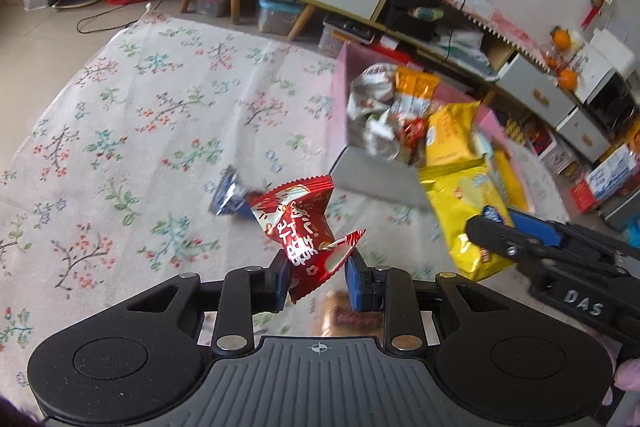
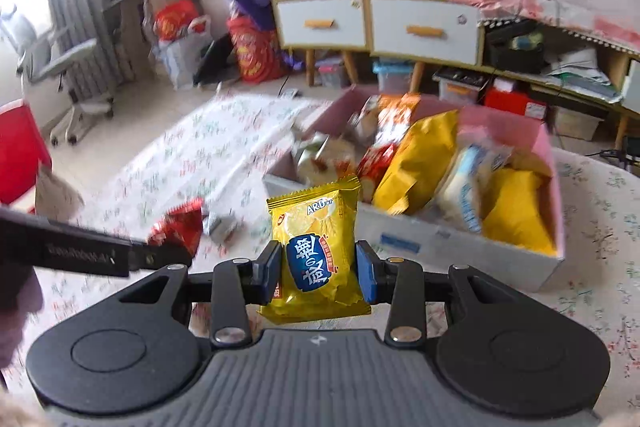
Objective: Organize snacks
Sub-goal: 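Carry the red-white pack in the left tool while the right tool carries the yellow pack over the box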
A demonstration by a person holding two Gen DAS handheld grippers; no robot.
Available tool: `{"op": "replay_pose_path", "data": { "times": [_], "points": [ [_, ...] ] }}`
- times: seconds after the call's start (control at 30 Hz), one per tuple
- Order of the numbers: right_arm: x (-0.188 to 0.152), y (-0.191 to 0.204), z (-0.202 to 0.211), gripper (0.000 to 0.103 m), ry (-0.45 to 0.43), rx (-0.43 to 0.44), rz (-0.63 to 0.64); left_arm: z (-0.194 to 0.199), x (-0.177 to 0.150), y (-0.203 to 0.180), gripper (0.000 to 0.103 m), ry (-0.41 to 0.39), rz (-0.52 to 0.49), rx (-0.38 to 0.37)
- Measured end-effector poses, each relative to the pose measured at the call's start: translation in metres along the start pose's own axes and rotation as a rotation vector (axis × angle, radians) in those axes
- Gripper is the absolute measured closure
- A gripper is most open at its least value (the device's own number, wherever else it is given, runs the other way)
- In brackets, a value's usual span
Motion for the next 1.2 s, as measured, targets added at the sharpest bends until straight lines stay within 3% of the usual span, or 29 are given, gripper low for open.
{"op": "replay_pose_path", "data": {
  "times": [0.37, 0.6, 0.77, 0.9, 1.03, 1.2],
  "points": [
    [0.020, -0.060, 0.026, 0.067, -0.142, -0.087, -0.203, -0.013, 0.027, -0.056, 0.077, -0.084, -0.077, -0.061],
    [0.019, -0.094, 0.028, 0.067, -0.181, -0.115, -0.311, -0.039, 0.050, -0.084, 0.077, -0.109, -0.179, -0.028],
    [0.020, -0.119, 0.022, 0.067, -0.183, -0.162, -0.332, -0.065, 0.074, -0.098, 0.077, -0.073, -0.257, 0.029],
    [0.021, -0.133, 0.010, 0.067, -0.177, -0.179, -0.359, -0.087, 0.089, -0.104, 0.077, 0.008, -0.279, 0.061],
    [0.026, -0.138, -0.003, 0.067, -0.186, -0.161, -0.400, -0.109, 0.097, -0.099, 0.077, 0.066, -0.276, 0.071],
    [0.026, -0.138, -0.016, 0.067, -0.185, -0.133, -0.419, -0.119, 0.104, -0.098, 0.077, 0.067, -0.270, 0.068]
  ]
}}
Point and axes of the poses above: each gripper's, at about its wrist camera, not at the fingertips, and z roughly against the way its jaws point, y to its left, x to its top, the point moved 5 cm from there along -z, roughly the way its jaws point, and after that the axes turned 2 degrees about -y, right-handed, at the moved point
